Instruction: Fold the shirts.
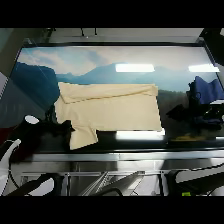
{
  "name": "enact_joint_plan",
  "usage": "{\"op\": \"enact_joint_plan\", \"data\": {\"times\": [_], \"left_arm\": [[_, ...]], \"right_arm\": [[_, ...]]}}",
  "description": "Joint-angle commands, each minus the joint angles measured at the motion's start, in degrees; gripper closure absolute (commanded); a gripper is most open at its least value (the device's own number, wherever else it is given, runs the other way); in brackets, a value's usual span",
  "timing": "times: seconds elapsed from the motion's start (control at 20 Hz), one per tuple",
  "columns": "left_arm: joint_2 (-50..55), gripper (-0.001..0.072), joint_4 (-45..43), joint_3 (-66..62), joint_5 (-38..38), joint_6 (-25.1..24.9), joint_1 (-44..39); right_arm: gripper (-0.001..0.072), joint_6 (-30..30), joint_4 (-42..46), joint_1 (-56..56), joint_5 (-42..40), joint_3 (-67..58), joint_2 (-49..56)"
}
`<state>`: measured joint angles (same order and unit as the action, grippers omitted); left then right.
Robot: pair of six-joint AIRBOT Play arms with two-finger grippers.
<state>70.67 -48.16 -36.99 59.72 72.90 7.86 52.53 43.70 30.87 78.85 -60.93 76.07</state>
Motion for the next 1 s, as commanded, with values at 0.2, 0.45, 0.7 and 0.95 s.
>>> {"op": "enact_joint_plan", "data": {"times": [0.2,0.45,0.7,0.95], "left_arm": [[-3.5,0.0695,1.2,-12.9,10.0,-0.6,0.0],[-3.5,0.0695,1.2,-15.5,11.3,-0.7,0.1],[-6.0,0.0696,-9.0,-15.5,12.5,2.5,0.2],[-11.0,0.0696,-18.1,-15.5,18.7,5.7,3.9]], "right_arm": [[0.0374,1.5,3.7,-6.9,-4.3,7.0,0.0],[0.0497,0.8,1.5,-11.1,-2.0,7.1,-0.1],[0.0689,2.1,3.0,-8.7,-1.1,7.1,-6.0],[0.0688,6.6,7.3,-4.0,1.2,7.3,-11.5]]}}
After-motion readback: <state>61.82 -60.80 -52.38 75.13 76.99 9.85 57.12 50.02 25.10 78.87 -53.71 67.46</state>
